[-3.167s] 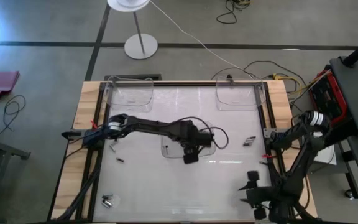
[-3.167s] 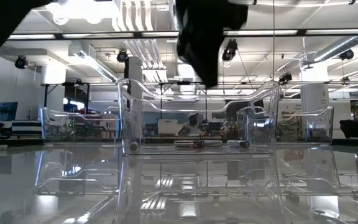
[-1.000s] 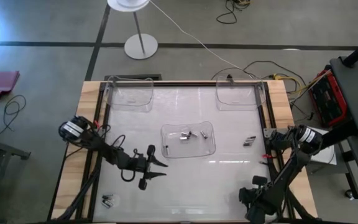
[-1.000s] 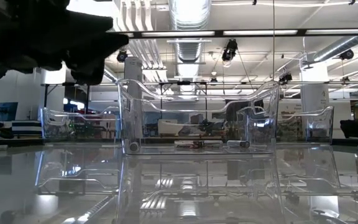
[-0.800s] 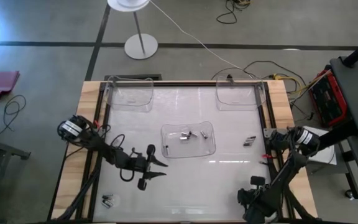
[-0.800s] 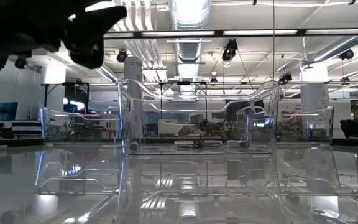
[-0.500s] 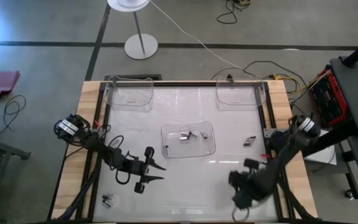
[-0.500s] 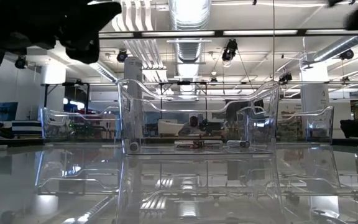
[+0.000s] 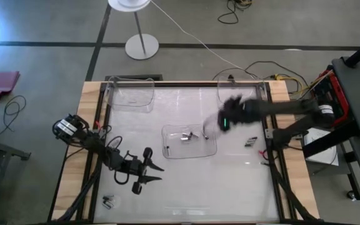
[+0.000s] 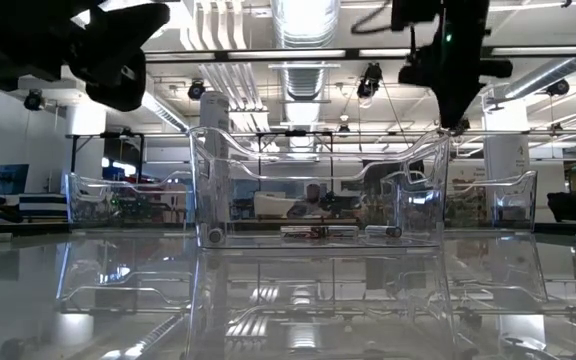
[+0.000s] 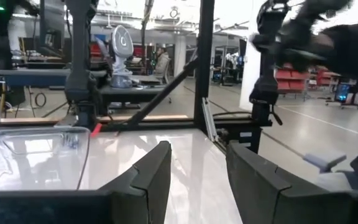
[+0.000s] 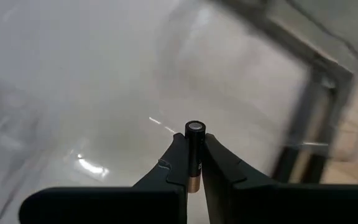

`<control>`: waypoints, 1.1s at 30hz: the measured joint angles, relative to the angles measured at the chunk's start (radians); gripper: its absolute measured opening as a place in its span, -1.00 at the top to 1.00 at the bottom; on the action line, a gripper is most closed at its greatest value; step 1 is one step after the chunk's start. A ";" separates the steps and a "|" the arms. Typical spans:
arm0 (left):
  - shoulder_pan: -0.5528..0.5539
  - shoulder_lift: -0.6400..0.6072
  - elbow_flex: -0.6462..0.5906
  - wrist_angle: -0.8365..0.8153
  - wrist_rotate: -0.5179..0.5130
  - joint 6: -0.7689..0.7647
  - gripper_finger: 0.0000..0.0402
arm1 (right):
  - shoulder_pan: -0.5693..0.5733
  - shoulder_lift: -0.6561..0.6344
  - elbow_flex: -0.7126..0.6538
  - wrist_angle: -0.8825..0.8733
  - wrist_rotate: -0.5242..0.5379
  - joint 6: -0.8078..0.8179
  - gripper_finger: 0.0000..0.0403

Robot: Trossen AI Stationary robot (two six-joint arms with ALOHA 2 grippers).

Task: Sort batteries
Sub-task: Put the black battery into the top right transparent bin

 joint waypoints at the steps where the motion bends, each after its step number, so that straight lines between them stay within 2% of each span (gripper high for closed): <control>1: -0.006 0.000 0.000 -0.005 -0.001 -0.001 0.33 | -0.065 -0.007 -0.004 0.018 -0.002 -0.035 0.92; 4: -0.020 -0.003 -0.001 -0.004 -0.002 0.004 0.33 | -0.228 -0.014 -0.026 0.122 -0.031 -0.106 0.92; 6: -0.026 -0.004 -0.001 -0.004 -0.001 0.012 0.33 | -0.318 -0.007 -0.053 0.202 -0.095 -0.134 0.92; 10: -0.030 -0.004 -0.001 -0.004 -0.025 0.021 0.33 | -0.423 0.033 -0.115 0.374 -0.203 -0.171 0.92; 14: -0.030 -0.005 -0.001 -0.004 -0.118 0.046 0.33 | -0.479 0.097 -0.159 0.492 -0.227 -0.180 0.92; 23: -0.030 -0.005 -0.001 -0.005 -0.279 0.073 0.33 | -0.556 0.265 -0.167 0.548 -0.245 -0.208 0.92; 33: -0.030 -0.005 -0.001 -0.059 -0.287 0.036 0.33 | -0.651 0.330 -0.167 0.568 -0.241 -0.207 0.93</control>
